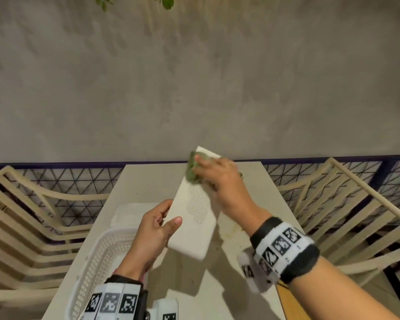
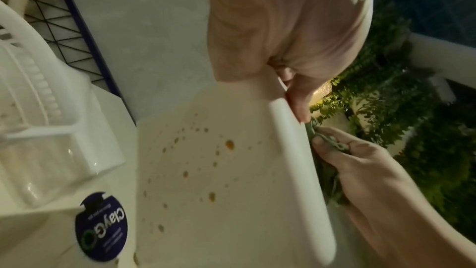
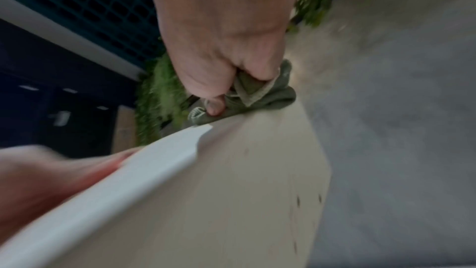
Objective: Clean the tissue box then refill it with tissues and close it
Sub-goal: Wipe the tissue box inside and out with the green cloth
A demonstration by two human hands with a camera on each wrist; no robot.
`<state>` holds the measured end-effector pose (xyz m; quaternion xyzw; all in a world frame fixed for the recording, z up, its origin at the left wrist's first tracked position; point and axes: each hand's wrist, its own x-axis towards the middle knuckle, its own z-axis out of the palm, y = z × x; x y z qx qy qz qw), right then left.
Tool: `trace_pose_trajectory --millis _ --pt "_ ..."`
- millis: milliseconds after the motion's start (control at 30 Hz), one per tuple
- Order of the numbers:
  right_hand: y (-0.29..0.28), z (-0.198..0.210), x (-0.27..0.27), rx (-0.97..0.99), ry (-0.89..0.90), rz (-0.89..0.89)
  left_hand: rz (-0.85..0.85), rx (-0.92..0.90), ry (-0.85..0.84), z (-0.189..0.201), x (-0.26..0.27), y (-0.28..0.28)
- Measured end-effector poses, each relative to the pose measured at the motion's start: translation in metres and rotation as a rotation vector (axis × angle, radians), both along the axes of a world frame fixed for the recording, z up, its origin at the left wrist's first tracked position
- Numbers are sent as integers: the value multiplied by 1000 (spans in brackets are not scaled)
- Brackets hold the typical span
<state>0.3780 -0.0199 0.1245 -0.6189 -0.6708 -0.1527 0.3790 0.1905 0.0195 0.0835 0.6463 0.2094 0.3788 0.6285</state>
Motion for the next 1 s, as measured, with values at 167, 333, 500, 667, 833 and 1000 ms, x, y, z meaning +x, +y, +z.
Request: trace_pose_trajectory --millis 167,333,500,667,833,1000 --pt "-23 -5 27 -19 35 -43 -48 -59 18 0 0 -2" --pt "-32 -15 -18 -68 -208 217 16 -180 -57 4 10 6" --pt "-36 -18 11 -52 -135 100 57 -223 -7 9 9 10" --pt "-50 -29 1 -193 -389 418 88 -229 11 15 12 14" --pt "-36 -26 -22 -162 -336 372 115 -241 10 15 15 15" --pt "-41 -23 12 -143 -380 316 143 -198 -9 17 8 18"
